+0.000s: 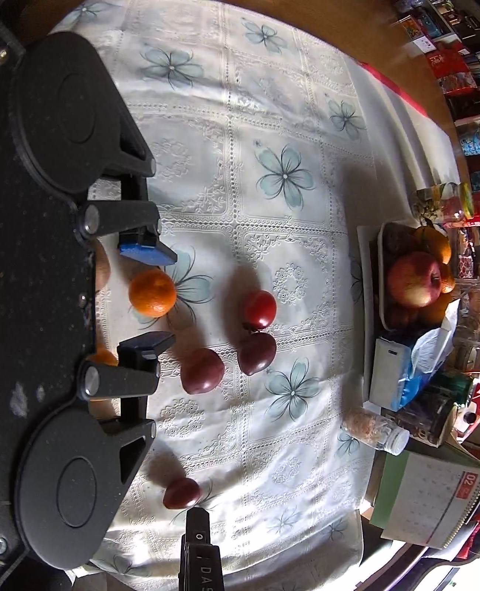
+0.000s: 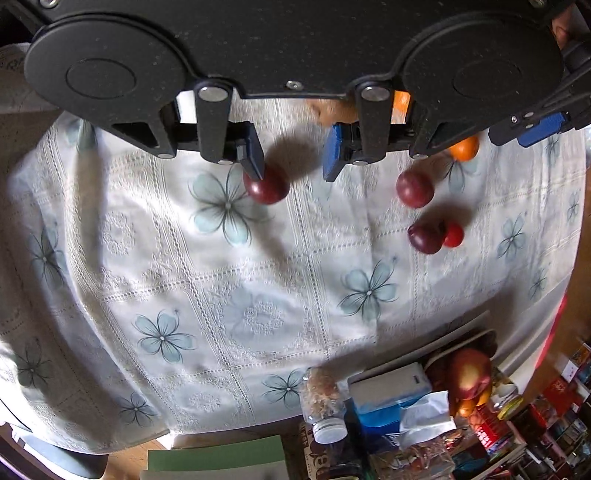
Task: Organize fruits
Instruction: 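Grasp a second mandarin with the left gripper while the right gripper grasps a plum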
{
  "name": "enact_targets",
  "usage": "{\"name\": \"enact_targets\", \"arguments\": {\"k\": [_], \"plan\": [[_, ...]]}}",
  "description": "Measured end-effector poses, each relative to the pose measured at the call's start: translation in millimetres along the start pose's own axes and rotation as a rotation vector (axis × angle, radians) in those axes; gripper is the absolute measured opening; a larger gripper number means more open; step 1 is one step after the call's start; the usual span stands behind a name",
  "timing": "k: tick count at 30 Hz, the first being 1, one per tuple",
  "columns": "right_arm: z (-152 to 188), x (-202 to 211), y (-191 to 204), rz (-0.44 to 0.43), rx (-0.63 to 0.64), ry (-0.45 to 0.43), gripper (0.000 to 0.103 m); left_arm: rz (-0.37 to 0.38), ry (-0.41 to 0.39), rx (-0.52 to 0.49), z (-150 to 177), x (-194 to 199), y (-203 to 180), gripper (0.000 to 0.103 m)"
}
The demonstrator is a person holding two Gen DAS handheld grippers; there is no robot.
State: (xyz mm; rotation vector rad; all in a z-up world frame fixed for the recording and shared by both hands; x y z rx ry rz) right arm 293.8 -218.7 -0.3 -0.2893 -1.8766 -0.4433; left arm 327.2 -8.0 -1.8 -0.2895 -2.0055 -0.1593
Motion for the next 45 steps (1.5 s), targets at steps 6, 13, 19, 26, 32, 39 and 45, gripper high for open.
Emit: {"name": "enact_targets", "arguments": {"k": [6, 13, 19, 26, 32, 39, 45], "plan": [[-3, -28, -6, 0.044, -0.001, 0.015, 0.046, 0.031, 0.056, 0.059, -2, -26, 13, 0.040], [-7, -45, -11, 0.039, -0.037, 0.050, 0.050, 0.058, 0.055, 0.104, -5, -26, 17, 0.040], [-6, -57, -15, 0.113, -0.024, 0.031, 0.050, 0.066, 0.076, 0.103, -4, -33, 16, 0.040], [-1, -73, -16, 0.115, -0.037, 0.102, 0.051, 0.055, 0.095, 0.096, -2, -42, 12, 0.040], [3, -71, -12, 0.126, -0.005, 0.093, 0.049, 0.018, 0.091, 0.072, -2, -46, 9, 0.040], [0, -69, -18, 0.069, -0.049, 0.127, 0.048, -0.003, 0.080, 0.048, 0, -46, 7, 0.040], [-2, -62, -22, 0.030, -0.091, 0.132, 0.048, -0.005, 0.086, 0.046, 0, -46, 8, 0.041]]}}
Point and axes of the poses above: each gripper's, at about its wrist camera, not at the fingertips, and x roughly against the way its jaws point, y to its left, z to its underside, the point moved 1 cm from there along -x, roughly the way its jaws point, and after that the axes turned 7 degrees about -x, right-handed, at the moved point
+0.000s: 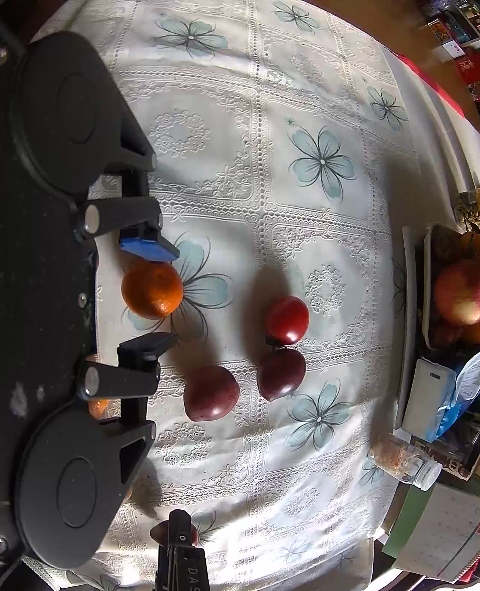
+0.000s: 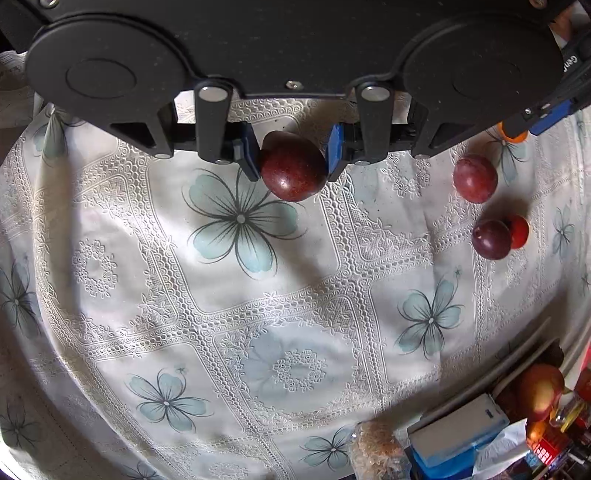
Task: Organize fruits
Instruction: 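Grasp a second mandarin with the left gripper while the right gripper grasps a plum, then carry the mandarin and the plum over the gold tray with both grippers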
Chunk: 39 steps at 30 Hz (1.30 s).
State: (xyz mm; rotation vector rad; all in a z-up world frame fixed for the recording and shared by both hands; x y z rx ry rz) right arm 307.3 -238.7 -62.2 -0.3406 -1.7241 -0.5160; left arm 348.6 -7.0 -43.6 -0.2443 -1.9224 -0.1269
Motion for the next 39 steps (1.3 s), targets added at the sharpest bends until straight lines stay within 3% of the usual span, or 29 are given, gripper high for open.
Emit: {"name": "enact_targets", "arguments": {"k": [9, 14, 27, 39], "plan": [[5, 1, 9, 0.023, 0.044, -0.017, 0.048, -0.027, 0.032, 0.025, 0, -9, 8, 0.041], [9, 2, 15, 0.027, 0.082, -0.020, 0.048, 0.014, 0.090, 0.069, 2, -21, 14, 0.041], [16, 2, 21, 0.031, 0.121, -0.027, 0.048, -0.018, 0.071, 0.009, 6, -19, 2, 0.038], [17, 8, 22, 0.027, 0.128, -0.049, 0.048, -0.024, 0.005, 0.029, 2, -1, 6, 0.038]]}}
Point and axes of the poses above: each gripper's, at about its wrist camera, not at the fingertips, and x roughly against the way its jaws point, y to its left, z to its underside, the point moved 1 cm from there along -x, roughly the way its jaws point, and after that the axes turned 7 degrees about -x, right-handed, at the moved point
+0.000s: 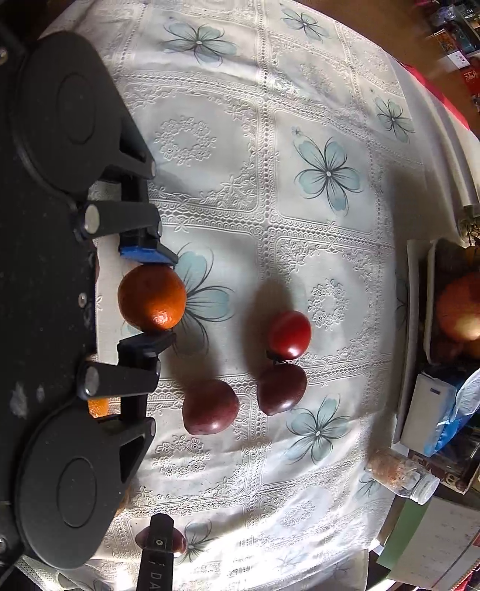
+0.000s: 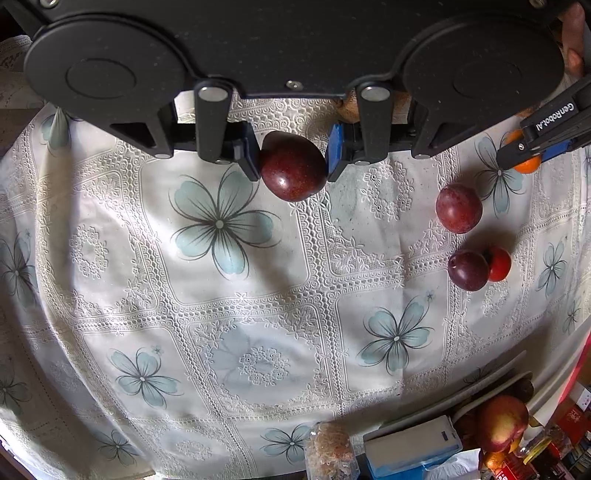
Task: Organize fruits
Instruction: 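Carry the mandarin and the plum over the gold tray with both grippers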
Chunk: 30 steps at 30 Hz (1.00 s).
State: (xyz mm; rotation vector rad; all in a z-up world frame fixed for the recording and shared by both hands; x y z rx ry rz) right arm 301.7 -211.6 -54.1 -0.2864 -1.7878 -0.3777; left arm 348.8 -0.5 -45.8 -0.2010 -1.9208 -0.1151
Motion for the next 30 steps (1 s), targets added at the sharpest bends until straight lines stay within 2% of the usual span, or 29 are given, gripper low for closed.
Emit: {"name": "enact_targets", "arguments": {"k": [10, 18, 23, 26, 30], "plan": [[1, 4, 4, 0.001, 0.015, -0.010, 0.048, -0.006, -0.016, 0.018, -1, 7, 3, 0.038], [11, 29, 11, -0.027, 0.055, -0.081, 0.048, -0.029, -0.114, -0.023, 10, 40, -5, 0.038], [33, 56, 10, -0.065, 0.091, -0.149, 0.048, 0.014, -0.190, -0.005, 40, 74, -9, 0.038], [55, 71, 8, -0.087, 0.108, -0.204, 0.048, -0.001, -0.233, -0.023, 71, 91, -16, 0.038], [89, 81, -3, -0.143, 0.092, -0.201, 0.048, -0.017, -0.280, -0.071, 117, 108, -27, 0.038]]}}
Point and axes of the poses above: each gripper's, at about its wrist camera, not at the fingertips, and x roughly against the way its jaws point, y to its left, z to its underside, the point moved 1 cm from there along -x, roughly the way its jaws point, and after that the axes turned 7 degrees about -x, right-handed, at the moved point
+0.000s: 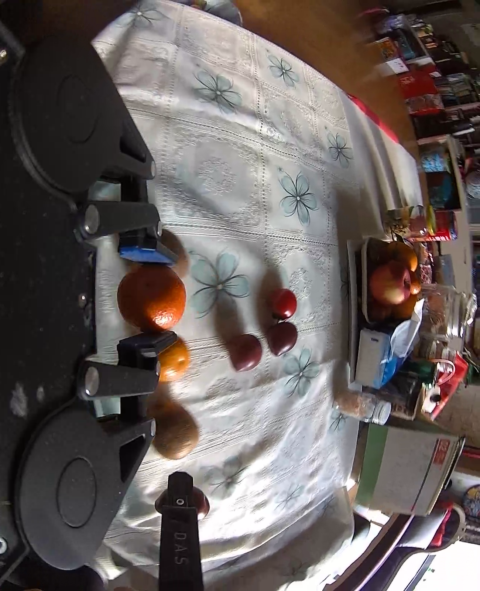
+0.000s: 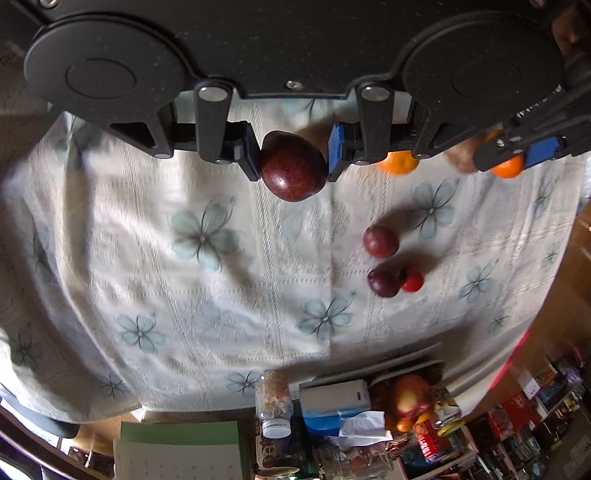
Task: Organize fruits
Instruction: 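Carry the mandarin and the plum over the gold tray with both grippers, then open the right gripper to drop the plum while the left gripper releases the mandarin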
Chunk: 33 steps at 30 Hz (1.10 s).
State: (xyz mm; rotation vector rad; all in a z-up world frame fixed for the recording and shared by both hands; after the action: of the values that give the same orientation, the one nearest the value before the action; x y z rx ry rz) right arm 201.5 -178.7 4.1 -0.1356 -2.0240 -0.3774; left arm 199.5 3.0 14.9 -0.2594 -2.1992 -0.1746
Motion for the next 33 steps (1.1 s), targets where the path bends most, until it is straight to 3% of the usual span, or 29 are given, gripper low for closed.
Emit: {"name": "enact_targets", "arguments": {"k": [10, 17, 27, 33], "plan": [[80, 25, -19, 0.004, -0.062, 0.017, 0.048, 0.033, -0.059, -0.002, 77, 46, -17, 0.038], [122, 41, -27, 0.031, -0.102, 0.006, 0.048, 0.019, -0.039, 0.029, 112, 60, -23, 0.038], [165, 57, -12, 0.081, -0.009, -0.054, 0.048, 0.016, -0.064, 0.039, 142, 80, -38, 0.038], [175, 63, -9, 0.083, 0.016, -0.087, 0.048, 0.002, -0.096, -0.018, 146, 84, -50, 0.038]]}}
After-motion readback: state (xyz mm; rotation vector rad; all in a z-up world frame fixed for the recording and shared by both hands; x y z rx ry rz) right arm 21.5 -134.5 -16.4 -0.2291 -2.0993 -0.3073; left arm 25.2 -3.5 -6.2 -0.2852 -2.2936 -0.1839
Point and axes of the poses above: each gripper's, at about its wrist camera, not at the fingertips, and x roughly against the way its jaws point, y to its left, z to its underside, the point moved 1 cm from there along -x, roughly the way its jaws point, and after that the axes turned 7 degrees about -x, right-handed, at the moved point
